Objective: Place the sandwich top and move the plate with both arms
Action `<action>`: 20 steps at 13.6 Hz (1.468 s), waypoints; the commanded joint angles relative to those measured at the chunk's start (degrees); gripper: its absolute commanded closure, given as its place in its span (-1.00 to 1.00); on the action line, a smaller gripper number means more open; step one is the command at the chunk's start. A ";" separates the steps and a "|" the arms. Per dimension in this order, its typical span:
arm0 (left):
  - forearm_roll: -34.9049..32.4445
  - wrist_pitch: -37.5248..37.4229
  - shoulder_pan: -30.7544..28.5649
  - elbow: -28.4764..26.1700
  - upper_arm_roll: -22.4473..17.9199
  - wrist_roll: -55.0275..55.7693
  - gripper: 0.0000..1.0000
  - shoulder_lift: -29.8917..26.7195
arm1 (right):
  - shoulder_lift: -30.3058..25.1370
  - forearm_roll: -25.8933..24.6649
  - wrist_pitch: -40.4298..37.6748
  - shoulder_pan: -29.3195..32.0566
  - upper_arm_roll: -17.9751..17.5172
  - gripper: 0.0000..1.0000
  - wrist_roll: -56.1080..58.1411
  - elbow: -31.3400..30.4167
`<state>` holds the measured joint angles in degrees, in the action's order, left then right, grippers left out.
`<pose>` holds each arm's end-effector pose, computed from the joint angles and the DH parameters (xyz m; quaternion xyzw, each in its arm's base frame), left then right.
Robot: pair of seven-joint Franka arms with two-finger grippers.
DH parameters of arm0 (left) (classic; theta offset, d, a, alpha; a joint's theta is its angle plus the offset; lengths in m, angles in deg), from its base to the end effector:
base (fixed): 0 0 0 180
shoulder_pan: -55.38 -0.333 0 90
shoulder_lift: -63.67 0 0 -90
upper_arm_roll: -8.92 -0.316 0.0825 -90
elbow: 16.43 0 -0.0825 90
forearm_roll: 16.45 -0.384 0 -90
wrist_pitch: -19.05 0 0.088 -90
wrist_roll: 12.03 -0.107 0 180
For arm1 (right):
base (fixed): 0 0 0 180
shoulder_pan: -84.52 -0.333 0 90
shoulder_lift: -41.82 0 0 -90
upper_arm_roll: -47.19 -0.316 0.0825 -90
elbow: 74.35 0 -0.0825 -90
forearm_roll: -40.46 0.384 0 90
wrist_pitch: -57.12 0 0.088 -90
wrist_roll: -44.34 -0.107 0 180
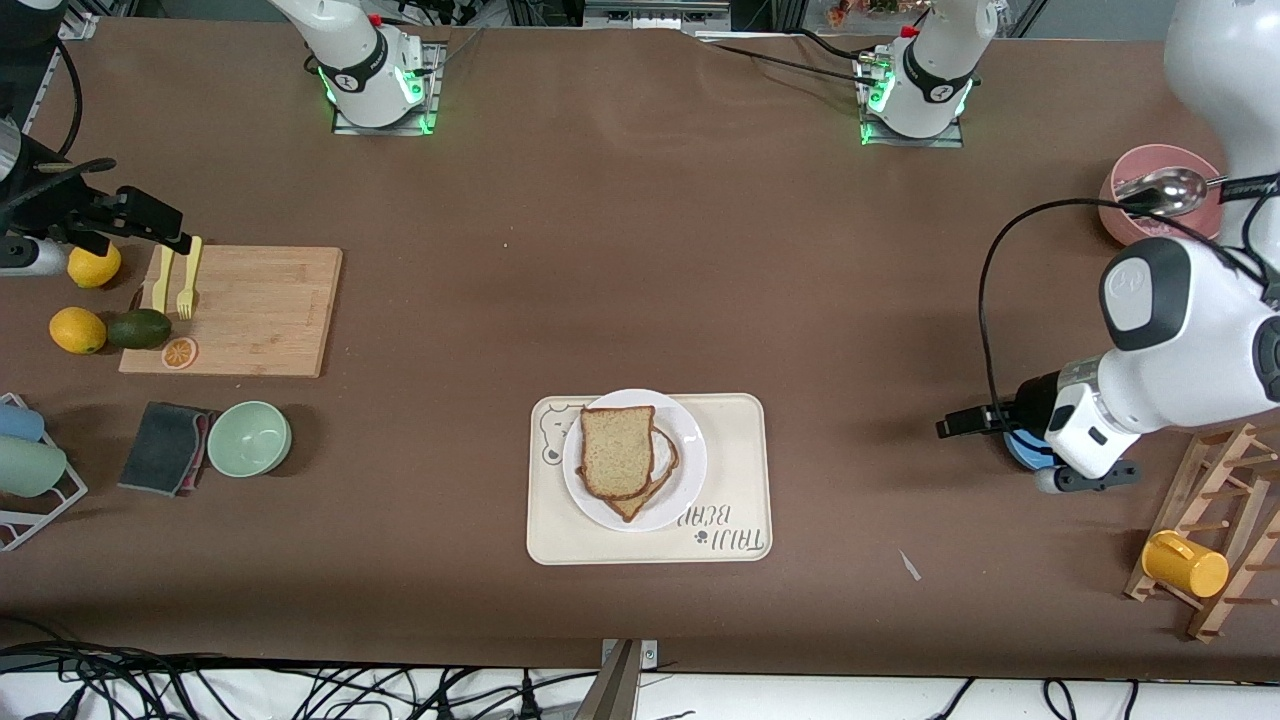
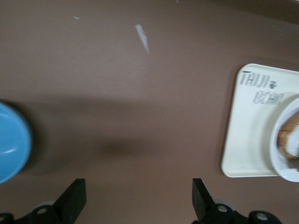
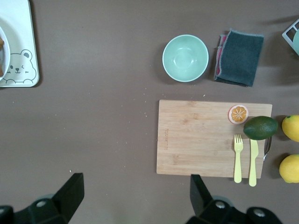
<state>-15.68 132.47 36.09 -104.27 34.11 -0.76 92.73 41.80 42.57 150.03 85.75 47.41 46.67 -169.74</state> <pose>0.6847 -0.0266 0.3842 0.9912 0.0729 -0.0236 0.1079 0.5557 -0.0103 0.5846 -0.9996 -0.0063 0.0208 0.0191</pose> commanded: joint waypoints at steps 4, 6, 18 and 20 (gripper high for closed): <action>-3.85 -9.08 -4.52 -1.10 -0.41 0.86 -1.00 -11.29 | -0.42 0.17 -0.09 -0.18 -0.13 -1.00 -0.66 0.21; -3.94 -11.63 -5.76 -1.19 -0.23 0.16 -1.00 -13.68 | -0.42 0.17 -0.27 -0.18 -0.05 -1.00 -0.58 0.21; -3.23 -17.88 18.02 -2.42 -24.81 -5.20 -1.00 -22.65 | -0.42 0.26 -0.53 -0.18 -0.05 -1.00 -0.58 0.21; -2.97 -18.23 23.13 -4.00 -29.65 -5.55 -1.00 -24.84 | -0.42 0.26 -0.62 -0.18 -0.05 -1.00 -0.58 0.21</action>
<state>-17.94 114.49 54.75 -105.01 8.98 -4.78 71.58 41.83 42.58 150.04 85.72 47.38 46.67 -169.69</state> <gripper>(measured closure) 0.000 0.000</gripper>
